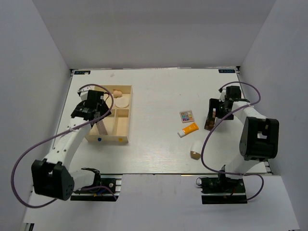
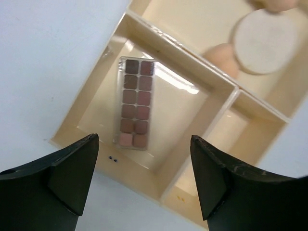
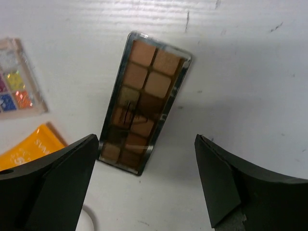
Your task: Organize the makeup
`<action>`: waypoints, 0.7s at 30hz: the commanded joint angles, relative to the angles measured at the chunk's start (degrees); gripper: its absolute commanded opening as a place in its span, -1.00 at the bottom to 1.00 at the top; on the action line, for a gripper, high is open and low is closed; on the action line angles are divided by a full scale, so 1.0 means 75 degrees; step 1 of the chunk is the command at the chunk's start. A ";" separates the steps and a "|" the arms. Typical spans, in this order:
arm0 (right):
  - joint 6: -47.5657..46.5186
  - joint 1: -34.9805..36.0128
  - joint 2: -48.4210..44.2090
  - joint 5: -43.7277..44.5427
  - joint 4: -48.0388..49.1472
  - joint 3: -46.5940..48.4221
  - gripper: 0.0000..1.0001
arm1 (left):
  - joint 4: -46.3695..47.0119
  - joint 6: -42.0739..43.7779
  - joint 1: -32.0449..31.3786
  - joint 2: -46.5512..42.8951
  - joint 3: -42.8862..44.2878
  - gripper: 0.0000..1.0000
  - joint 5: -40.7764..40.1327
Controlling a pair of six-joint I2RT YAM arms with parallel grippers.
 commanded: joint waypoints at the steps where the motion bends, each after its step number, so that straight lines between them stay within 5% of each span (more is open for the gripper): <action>1: 0.0524 0.0084 0.0572 0.0443 0.0164 0.0615 0.76 | -0.0017 -0.0101 0.0043 -0.0858 0.0145 0.73 0.0606; 8: 0.0794 0.0470 0.0995 0.1122 0.0234 0.0745 0.72 | -0.0696 -0.0500 0.0043 -0.1877 -0.0335 0.74 0.0829; 21: 0.0654 0.0963 0.1252 0.1557 0.0270 0.0147 -0.33 | -0.1212 -0.1378 -0.0110 -0.3272 -0.1015 0.74 0.1133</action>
